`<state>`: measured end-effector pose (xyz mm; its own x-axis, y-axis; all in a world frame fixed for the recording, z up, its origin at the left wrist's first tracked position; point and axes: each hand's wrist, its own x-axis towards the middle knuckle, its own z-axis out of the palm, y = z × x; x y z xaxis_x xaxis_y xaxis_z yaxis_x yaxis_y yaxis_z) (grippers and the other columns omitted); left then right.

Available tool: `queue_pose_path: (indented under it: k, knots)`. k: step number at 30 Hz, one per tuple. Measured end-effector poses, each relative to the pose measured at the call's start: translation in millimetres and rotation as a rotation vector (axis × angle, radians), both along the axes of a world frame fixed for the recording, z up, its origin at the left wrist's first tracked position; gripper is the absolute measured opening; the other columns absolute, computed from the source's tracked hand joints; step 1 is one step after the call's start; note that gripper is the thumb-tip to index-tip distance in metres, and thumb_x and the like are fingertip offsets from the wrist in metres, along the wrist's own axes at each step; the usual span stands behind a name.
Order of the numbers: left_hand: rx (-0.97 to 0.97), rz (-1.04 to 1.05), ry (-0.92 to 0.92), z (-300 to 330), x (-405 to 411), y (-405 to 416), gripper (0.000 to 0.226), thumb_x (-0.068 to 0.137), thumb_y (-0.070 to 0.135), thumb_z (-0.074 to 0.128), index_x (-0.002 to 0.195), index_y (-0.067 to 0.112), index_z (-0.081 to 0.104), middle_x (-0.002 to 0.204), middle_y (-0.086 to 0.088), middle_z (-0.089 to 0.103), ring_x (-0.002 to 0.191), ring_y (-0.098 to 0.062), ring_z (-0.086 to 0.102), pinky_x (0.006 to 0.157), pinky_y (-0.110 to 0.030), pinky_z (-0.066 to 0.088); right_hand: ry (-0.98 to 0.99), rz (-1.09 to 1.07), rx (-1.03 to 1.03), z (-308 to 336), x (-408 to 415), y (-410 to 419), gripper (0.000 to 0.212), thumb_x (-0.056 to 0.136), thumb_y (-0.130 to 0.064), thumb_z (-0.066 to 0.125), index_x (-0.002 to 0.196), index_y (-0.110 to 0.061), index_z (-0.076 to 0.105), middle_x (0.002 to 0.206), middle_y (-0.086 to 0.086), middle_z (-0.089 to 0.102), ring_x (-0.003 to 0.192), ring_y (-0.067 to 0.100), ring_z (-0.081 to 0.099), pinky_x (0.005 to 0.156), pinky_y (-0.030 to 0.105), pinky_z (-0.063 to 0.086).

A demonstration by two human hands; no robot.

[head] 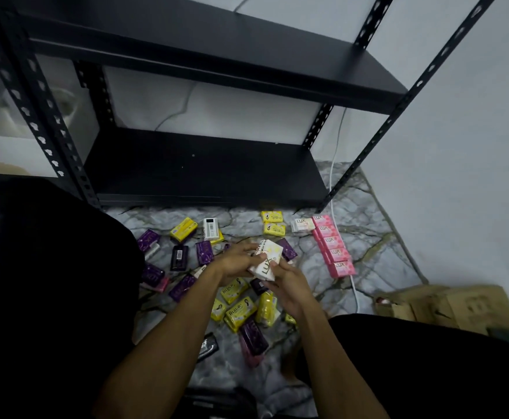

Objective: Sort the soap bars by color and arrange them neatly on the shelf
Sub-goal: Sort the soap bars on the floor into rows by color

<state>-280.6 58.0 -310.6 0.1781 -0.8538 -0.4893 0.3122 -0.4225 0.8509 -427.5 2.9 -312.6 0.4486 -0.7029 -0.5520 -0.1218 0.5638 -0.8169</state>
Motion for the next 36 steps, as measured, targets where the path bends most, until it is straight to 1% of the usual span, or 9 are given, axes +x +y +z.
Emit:
queue_pose_path:
  k: [3,8,14,18,24,26,28,32,36]
  knots:
    - [-0.024,-0.061,-0.135,-0.7,-10.5,-1.0,0.038,0.1,0.015,0.059,0.138,0.012,0.055,0.124,-0.009,0.066,0.108,-0.022,0.065,0.098,-0.04,0.052,-0.047,-0.091,0.077,-9.7,1.0,4.1,0.021,0.102,-0.01,0.049,0.111,-0.014,0.067,0.117,0.012,0.071,0.107,0.03,0.065,0.095,0.043,0.049]
    - [-0.021,-0.101,-0.241,-8.0,-19.0,-4.7,0.041,0.103,0.016,0.053,0.143,0.009,0.05,0.122,-0.008,0.063,0.109,-0.019,0.06,0.095,-0.034,0.05,-0.038,-0.196,0.151,-22.5,0.9,1.4,0.028,0.103,-0.009,0.046,0.128,-0.003,0.058,0.118,0.016,0.068,0.097,0.027,0.066,0.078,0.034,0.053]
    - [0.016,-0.158,-0.349,-26.0,-24.0,-31.3,0.049,0.104,0.02,0.051,0.15,0.008,0.04,0.145,-0.012,0.053,0.125,-0.024,0.055,0.101,-0.034,0.048,-0.11,-0.292,0.245,-36.5,-3.1,-11.8,0.024,0.102,-0.01,0.05,0.124,-0.01,0.06,0.104,0.009,0.07,0.087,0.021,0.066,0.069,0.03,0.052]
    - [0.013,-0.246,-0.422,-30.0,-31.9,-64.8,0.035,0.106,0.025,0.047,0.136,0.01,0.056,0.128,-0.006,0.064,0.104,-0.016,0.061,0.082,-0.024,0.049,-0.187,-0.421,0.337,-51.4,-11.7,-36.9,0.033,0.096,-0.017,0.06,0.127,-0.007,0.061,0.104,0.011,0.071,0.087,0.024,0.067,0.075,0.036,0.053]
    - [0.028,-0.356,-0.477,-43.5,-37.6,-145.8,0.039,0.105,0.033,0.048,0.134,0.01,0.058,0.125,-0.01,0.067,0.107,-0.02,0.064,0.09,-0.03,0.049,-0.295,-0.645,0.397,-76.3,-15.2,-105.4,0.038,0.09,-0.015,0.063,0.126,-0.002,0.061,0.11,0.016,0.069,0.088,0.025,0.067,0.068,0.033,0.056]
    - [0.034,-0.36,-0.513,-53.5,-36.7,-178.6,0.045,0.104,0.036,0.048,0.14,0.01,0.053,0.133,-0.008,0.061,0.119,-0.024,0.059,0.099,-0.033,0.046,-0.333,-0.738,0.408,-86.8,-13.8,-137.7,0.029,0.09,-0.012,0.062,0.118,-0.004,0.064,0.101,0.014,0.07,0.081,0.023,0.066,0.062,0.031,0.055]
    - [0.053,-0.362,-0.608,-66.4,-32.1,-212.7,0.048,0.103,0.04,0.048,0.143,0.014,0.049,0.132,-0.006,0.057,0.121,-0.024,0.055,0.098,-0.031,0.043,-0.351,-0.852,0.432,-103.9,-13.9,-171.1,0.017,0.09,-0.01,0.061,0.107,-0.006,0.065,0.093,0.013,0.069,0.075,0.024,0.065,0.057,0.029,0.055]
    - [0.048,-0.366,-0.768,-102.7,-18.5,-283.3,0.032,0.103,0.032,0.051,0.128,0.013,0.059,0.112,-0.006,0.063,0.1,-0.022,0.059,0.076,-0.025,0.04,-0.27,-1.044,0.488,-153.3,-2.7,-225.8,0.034,0.084,-0.011,0.069,0.117,-0.002,0.066,0.1,0.014,0.071,0.074,0.023,0.068,0.058,0.032,0.056]
    - [0.037,-0.388,-0.907,-134.5,-13.4,-347.8,0.036,0.1,0.027,0.055,0.133,0.014,0.057,0.13,-0.013,0.062,0.117,-0.028,0.058,0.092,-0.031,0.046,-0.12,-1.142,0.45,-185.0,23.9,-271.2,0.03,0.081,-0.009,0.073,0.11,-0.006,0.064,0.094,0.015,0.072,0.075,0.027,0.071,0.066,0.042,0.061]
